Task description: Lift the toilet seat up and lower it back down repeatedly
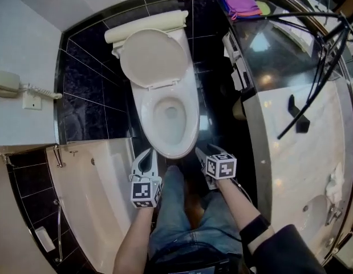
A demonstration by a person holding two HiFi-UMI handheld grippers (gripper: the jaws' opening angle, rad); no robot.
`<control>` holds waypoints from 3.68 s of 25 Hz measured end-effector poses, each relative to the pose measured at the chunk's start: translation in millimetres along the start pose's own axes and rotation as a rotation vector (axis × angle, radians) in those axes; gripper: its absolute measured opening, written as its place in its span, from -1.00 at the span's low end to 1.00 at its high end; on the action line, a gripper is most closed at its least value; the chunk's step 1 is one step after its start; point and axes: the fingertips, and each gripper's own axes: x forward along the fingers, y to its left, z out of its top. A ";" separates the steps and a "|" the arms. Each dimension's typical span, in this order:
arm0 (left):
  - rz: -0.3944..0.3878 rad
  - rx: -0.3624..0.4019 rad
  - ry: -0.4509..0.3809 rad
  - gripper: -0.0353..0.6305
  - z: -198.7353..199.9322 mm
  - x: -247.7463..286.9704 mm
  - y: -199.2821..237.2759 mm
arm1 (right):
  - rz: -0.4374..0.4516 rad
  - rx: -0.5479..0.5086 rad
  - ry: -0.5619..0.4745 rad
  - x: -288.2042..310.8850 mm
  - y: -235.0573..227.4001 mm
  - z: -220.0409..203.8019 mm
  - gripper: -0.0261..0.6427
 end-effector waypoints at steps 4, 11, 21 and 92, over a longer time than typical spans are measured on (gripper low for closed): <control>0.011 0.003 0.029 -0.92 -55.6 36.6 8.8 | 0.022 0.160 0.022 57.5 -32.4 -40.9 -0.25; 0.011 -0.009 0.074 -0.92 -133.5 71.8 12.4 | 0.128 0.409 0.019 130.3 -63.3 -100.6 -0.26; 0.022 -0.042 0.079 -0.92 -179.6 99.5 21.4 | 0.173 0.556 0.026 198.3 -80.8 -137.9 -0.35; -0.054 -0.189 0.272 -0.92 -199.4 103.1 7.7 | 0.178 0.654 0.039 98.8 14.6 4.2 -0.46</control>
